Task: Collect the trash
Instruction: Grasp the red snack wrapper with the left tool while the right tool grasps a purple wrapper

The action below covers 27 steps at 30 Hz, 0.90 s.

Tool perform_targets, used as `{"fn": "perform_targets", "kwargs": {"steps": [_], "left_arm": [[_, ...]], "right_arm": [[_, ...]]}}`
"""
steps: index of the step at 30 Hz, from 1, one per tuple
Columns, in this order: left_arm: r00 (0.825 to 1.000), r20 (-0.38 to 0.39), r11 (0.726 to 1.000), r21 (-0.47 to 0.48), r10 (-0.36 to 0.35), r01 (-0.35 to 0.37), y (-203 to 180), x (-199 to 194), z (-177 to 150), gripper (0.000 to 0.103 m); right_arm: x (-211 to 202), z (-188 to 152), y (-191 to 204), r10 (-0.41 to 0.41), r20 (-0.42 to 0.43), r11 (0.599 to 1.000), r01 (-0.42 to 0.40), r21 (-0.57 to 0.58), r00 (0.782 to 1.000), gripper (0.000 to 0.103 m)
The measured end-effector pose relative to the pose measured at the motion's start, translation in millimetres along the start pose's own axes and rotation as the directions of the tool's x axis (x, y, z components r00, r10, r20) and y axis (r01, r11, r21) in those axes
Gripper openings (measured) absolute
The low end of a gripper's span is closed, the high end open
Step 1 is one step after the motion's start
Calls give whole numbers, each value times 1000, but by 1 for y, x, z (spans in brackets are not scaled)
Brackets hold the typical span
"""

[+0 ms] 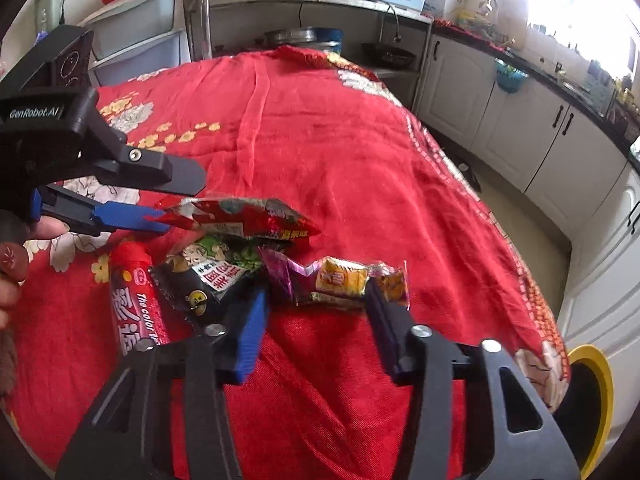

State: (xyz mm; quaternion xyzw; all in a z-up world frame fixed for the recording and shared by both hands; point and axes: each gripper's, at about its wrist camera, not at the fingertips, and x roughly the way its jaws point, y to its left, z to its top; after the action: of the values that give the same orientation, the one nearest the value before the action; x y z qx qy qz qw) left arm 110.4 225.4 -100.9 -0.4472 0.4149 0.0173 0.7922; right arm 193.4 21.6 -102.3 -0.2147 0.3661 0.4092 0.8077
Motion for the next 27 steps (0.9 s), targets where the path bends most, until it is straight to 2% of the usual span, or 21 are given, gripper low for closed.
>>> {"fn": "perform_targets", "kwargs": {"steps": [2, 6, 8, 10, 11, 19, 27], "left_arm": [[1000, -3, 1000, -8, -6, 6, 0, 4, 2, 51], [1000, -1, 1000, -6, 8, -8, -2, 8, 4, 28], [1000, 5, 1000, -1, 12, -12, -5, 9, 3, 24], [1000, 17, 1000, 13, 19, -19, -8, 7, 3, 11], [999, 25, 999, 27, 23, -24, -12, 6, 2, 11], [994, 105, 988, 145, 40, -55, -43, -9, 1, 10], [988, 149, 967, 241, 45, -81, -79, -11, -3, 10]], "right_arm": [[3, -1, -2, 9, 0, 1000, -9, 11, 1000, 38], [1, -2, -4, 30, 12, 999, -31, 33, 999, 28], [0, -2, -4, 37, 13, 999, -38, 39, 999, 24], [-2, -4, -5, 43, 17, 998, -44, 50, 999, 20], [-3, -5, -6, 48, 21, 997, -49, 59, 999, 17], [-27, -14, -23, 56, 61, 988, -64, 138, 997, 16], [-62, -22, -43, 39, 125, 977, -64, 203, 991, 16]]}}
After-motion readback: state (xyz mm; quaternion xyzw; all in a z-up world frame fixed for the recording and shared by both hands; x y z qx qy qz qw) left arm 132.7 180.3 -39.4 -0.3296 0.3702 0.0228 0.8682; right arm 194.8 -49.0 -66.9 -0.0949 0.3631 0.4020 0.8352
